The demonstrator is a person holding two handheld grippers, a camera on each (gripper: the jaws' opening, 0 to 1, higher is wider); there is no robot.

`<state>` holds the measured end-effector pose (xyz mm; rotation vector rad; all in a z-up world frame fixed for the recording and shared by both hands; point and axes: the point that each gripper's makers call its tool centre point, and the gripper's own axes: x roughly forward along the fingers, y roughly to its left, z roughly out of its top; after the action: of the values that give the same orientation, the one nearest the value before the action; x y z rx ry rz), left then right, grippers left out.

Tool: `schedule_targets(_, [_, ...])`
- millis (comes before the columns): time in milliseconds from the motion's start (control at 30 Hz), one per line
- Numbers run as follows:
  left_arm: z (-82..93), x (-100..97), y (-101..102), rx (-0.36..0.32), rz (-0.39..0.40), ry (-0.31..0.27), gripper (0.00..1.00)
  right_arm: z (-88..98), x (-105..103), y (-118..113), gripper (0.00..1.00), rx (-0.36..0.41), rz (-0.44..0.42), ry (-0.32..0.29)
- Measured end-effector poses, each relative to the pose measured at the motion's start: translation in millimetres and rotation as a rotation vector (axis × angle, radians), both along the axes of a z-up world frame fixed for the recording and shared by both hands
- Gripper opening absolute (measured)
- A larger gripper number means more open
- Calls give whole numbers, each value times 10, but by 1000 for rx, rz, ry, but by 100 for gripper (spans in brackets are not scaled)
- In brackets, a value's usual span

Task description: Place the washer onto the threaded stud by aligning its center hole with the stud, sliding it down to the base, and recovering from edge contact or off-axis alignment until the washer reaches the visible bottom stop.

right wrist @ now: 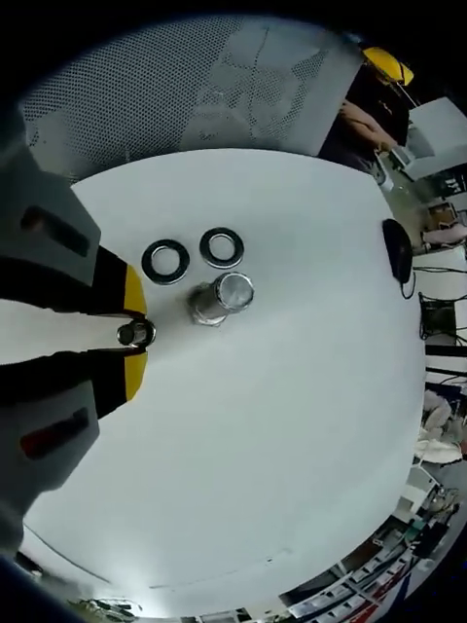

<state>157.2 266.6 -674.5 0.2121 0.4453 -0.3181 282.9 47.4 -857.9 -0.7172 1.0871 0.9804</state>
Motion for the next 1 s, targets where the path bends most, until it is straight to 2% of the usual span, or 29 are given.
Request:
schedule_targets(67, [0,-1,-1,-1,0,1,0,10,9,9,15,3,15,-12])
schedule_targets(200, [0,-2,0,-1,0,0,0,34,13,-4,25,-3,31,-31])
schedule_targets(333, [3,-4,-1,-1,0,-1,0,114,-20,-24,26,12,20,-37])
schedule_targets(433, [4,-3,-3,-2,-1,-3,0,231,-43,-37,26,51,6,-44])
schedule_targets(533, [7,-2,-4,-2,-3,-4,0,432,-81,-42,26,106,-19,-57])
schedule_targets(667, [32,3,-9,-12,-3,-18,0,655,-166,-31,26,186,-62,-41])
schedule_targets(867, [31,0,-7,-7,-4,-20,0,1106,-330,7,26,362,-143,-46])
schedule_targets(967, [38,1,5,-10,2,-24,0,1365,-501,43,26,455,-174,-62])
schedule_targets(1000, [40,1,8,-11,3,-25,0,1389,-524,41,26,460,-174,-64])
